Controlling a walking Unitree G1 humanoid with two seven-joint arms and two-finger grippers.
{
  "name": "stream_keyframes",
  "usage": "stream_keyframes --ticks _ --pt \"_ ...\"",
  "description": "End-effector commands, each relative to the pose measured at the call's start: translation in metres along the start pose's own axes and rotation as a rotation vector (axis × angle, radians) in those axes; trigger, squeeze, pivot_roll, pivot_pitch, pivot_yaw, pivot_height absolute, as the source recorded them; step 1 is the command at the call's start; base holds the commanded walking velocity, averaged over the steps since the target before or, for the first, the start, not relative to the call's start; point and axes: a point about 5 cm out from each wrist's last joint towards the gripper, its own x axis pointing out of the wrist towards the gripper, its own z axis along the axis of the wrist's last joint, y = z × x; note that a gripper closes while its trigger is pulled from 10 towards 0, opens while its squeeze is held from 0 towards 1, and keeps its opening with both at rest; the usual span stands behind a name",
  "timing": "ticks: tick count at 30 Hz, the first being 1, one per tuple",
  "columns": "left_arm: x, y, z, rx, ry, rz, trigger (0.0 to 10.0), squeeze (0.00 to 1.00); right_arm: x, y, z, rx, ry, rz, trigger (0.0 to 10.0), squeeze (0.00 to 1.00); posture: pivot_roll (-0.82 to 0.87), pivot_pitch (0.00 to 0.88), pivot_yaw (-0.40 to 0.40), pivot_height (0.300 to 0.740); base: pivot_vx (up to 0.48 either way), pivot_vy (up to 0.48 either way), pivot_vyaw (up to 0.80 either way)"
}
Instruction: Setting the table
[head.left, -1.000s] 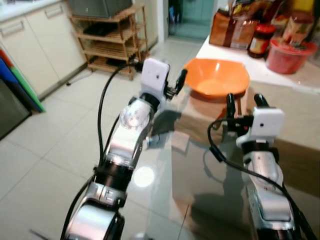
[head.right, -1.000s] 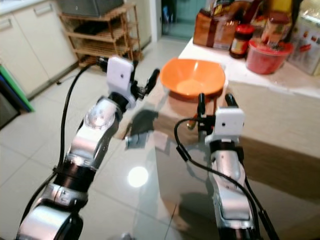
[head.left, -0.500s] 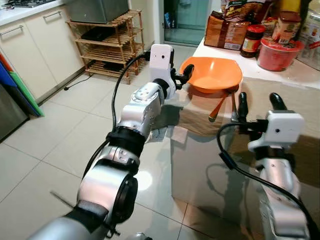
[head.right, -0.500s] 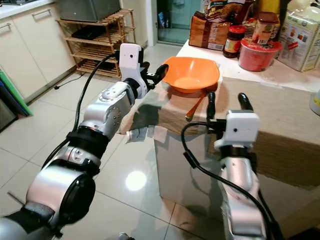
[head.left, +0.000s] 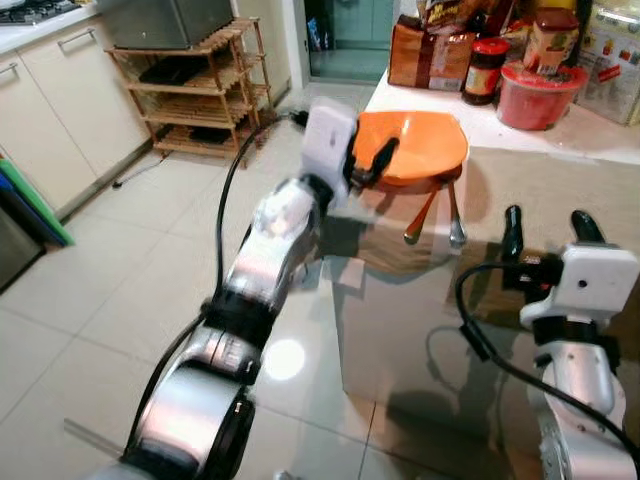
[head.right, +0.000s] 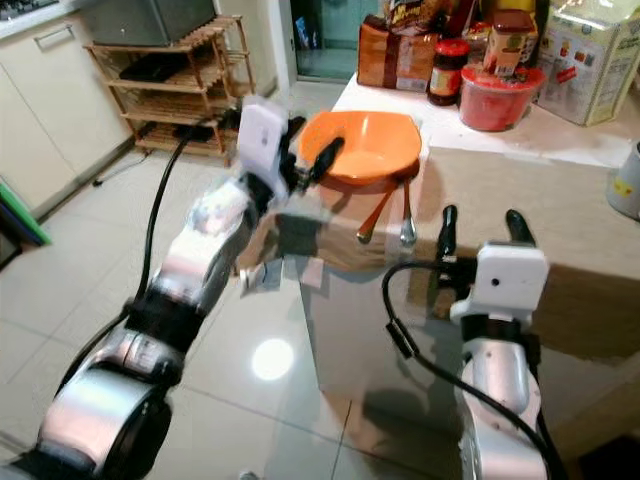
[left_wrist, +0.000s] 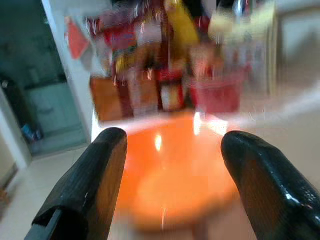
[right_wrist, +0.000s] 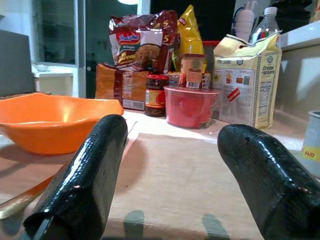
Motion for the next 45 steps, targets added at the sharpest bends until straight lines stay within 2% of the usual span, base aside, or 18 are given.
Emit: stream_keyframes --ticks 1,2,3,5,9,11,17,21,22,36,42,45 --pt "-0.011 0.013 0.01 0.026 -0.038 0.022 10.0 0.0 0.001 0.001 0.004 0.002 -0.012 -0.008 10.0 0.0 -0.12 0.0 0.121 0.723 0.0 0.0 0.0" --pt "-0.021 0.016 0.006 0.021 -0.041 0.047 10.0 0.0 0.001 0.002 0.002 0.006 -0.007 -0.005 10.0 0.0 -0.1 0.0 0.116 0.723 0.0 0.0 0.0" --pt "-0.038 0.014 0.0 0.052 -0.048 0.065 10.0 0.0 0.001 0.005 0.0 0.012 -0.002 0.005 10.0 0.0 -0.08 0.0 0.108 0.723 0.0 0.0 0.0" --pt "-0.05 0.007 -0.007 0.067 -0.042 0.059 10.0 0.0 0.002 0.007 -0.001 0.012 -0.005 0.01 10.0 0.0 -0.07 0.0 0.105 0.723 0.0 0.0 0.0" --pt "-0.065 -0.008 -0.014 0.014 -0.038 0.073 10.0 0.0 0.005 0.009 0.001 0.011 -0.023 0.001 10.0 0.0 -0.06 0.0 0.103 0.723 0.0 0.0 0.0" --pt "-0.066 -0.015 -0.009 0.01 -0.05 0.081 10.0 0.0 0.007 0.009 0.004 0.011 -0.045 -0.006 10.0 0.0 -0.06 0.0 0.102 0.723 0.0 0.0 0.0" --pt "-0.054 -0.014 0.006 0.024 -0.086 0.09 10.0 0.0 0.01 0.005 0.013 -0.021 -0.086 -0.013 10.0 0.0 -0.09 0.0 0.112 0.723 0.046 0.0 0.0" --pt "-0.051 -0.017 0.008 0.027 -0.084 0.077 10.0 0.0 0.011 0.001 0.013 -0.019 -0.086 -0.033 10.0 0.0 -0.1 0.0 0.118 0.723 0.48 0.0 0.0" --pt "-0.049 -0.022 0.012 0.039 -0.096 0.055 10.0 0.0 0.01 0.0 0.014 -0.022 -0.086 -0.04 10.0 0.0 -0.1 0.0 0.121 0.723 0.48 0.0 0.0" --pt "-0.043 -0.038 0.024 0.089 -0.159 -0.064 10.0 0.0 0.009 0.005 0.012 -0.016 -0.081 -0.037 10.0 0.0 -0.1 0.0 0.127 0.723 0.48 0.0 0.0" --pt "-0.04 -0.037 0.032 0.08 -0.181 -0.063 10.0 0.0 0.014 0.009 0.026 0.002 -0.124 0.0 10.0 0.0 -0.09 0.0 0.124 0.723 0.48 0.0 0.0" --pt "-0.04 -0.038 0.038 0.111 -0.205 -0.079 10.0 0.0 0.015 0.007 0.032 0.005 -0.137 -0.01 10.0 0.0 -0.09 0.0 0.119 0.723 0.48 0.0 0.0"
